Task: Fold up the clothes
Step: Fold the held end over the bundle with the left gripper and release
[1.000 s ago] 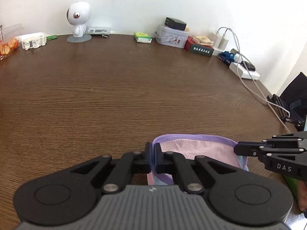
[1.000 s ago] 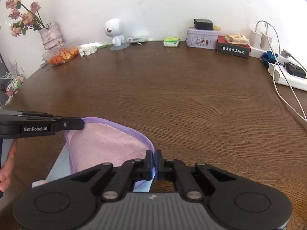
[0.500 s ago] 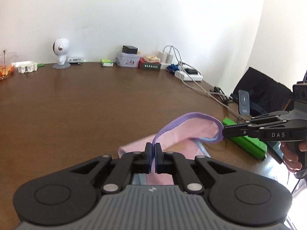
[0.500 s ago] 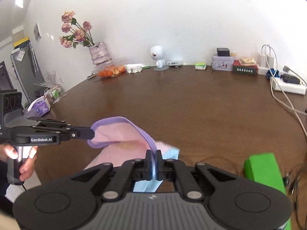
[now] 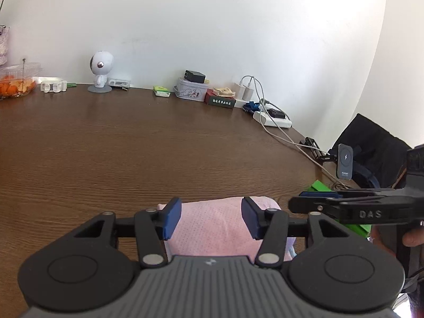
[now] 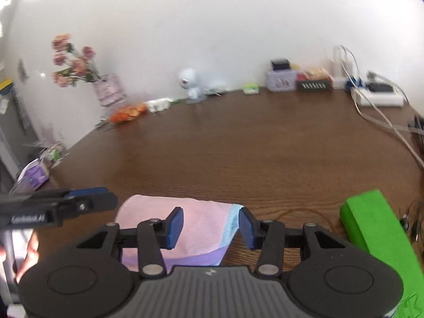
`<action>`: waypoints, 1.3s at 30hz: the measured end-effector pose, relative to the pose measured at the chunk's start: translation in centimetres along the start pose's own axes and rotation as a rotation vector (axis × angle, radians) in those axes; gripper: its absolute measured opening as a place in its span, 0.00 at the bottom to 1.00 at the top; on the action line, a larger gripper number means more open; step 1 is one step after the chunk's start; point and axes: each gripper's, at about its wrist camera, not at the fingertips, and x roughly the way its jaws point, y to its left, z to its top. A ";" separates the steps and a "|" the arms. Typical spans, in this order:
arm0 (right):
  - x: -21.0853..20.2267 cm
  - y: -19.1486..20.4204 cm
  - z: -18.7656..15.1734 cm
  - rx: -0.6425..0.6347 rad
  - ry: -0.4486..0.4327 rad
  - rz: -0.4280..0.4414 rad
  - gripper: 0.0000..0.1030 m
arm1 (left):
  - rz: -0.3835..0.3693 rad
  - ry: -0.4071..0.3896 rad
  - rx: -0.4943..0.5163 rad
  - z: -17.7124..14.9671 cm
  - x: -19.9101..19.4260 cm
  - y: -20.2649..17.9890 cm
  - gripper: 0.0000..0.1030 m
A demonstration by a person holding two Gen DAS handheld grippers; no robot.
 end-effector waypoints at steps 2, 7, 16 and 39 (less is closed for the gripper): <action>1.4 -0.6 -0.1 0.046 0.048 -0.012 0.35 | 0.011 0.061 -0.017 -0.2 1.7 0.4 0.48; 1.8 0.4 -1.9 0.019 0.118 0.015 0.09 | 0.111 0.140 -0.066 -0.6 2.8 2.7 0.48; -2.3 2.7 -2.4 -0.026 -0.022 -0.039 0.62 | 0.041 0.134 -0.042 -1.4 0.2 0.4 0.60; 2.1 5.2 -4.4 -0.276 0.052 -0.112 0.42 | 0.031 0.213 0.130 -1.6 4.9 -1.9 0.62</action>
